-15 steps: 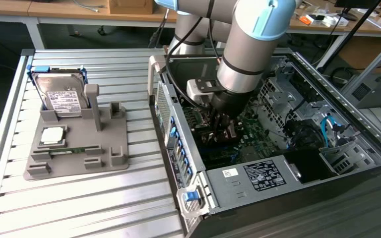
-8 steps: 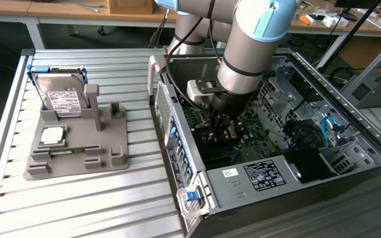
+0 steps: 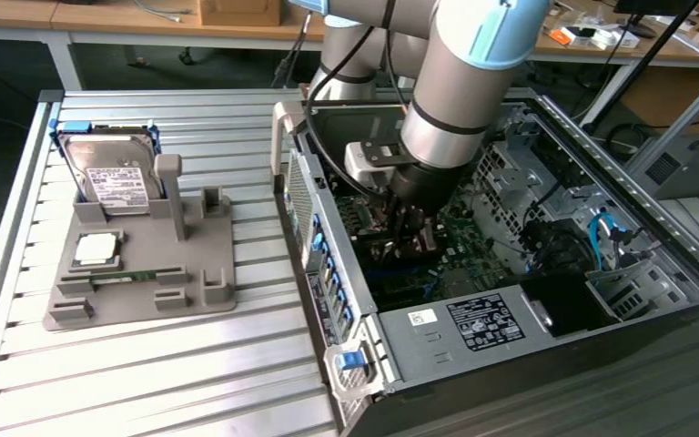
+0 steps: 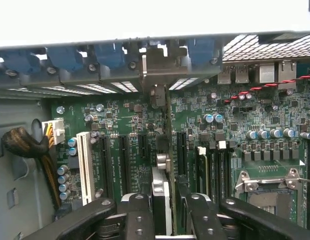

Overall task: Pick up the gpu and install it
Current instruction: 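Insert the gpu into the slot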

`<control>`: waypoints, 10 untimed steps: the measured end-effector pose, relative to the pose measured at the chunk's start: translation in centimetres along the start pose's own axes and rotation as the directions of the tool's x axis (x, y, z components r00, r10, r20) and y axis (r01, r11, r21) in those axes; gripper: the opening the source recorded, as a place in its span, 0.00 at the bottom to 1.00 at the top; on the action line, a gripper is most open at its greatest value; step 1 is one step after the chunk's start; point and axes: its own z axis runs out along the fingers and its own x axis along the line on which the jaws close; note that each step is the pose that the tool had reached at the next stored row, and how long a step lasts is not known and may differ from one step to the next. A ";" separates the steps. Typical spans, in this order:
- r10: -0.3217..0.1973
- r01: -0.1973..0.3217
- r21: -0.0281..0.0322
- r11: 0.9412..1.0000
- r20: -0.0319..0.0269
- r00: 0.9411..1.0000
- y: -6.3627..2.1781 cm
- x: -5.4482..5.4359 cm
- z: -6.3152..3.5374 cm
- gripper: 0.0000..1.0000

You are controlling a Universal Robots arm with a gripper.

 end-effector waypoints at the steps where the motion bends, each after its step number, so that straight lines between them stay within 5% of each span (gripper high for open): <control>1: 0.000 0.000 0.000 1.000 0.000 1.000 0.00 0.0 -0.04 0.30; 10: 0.000 0.000 -0.001 1.000 0.000 1.000 -0.01 0.2 0.00 0.30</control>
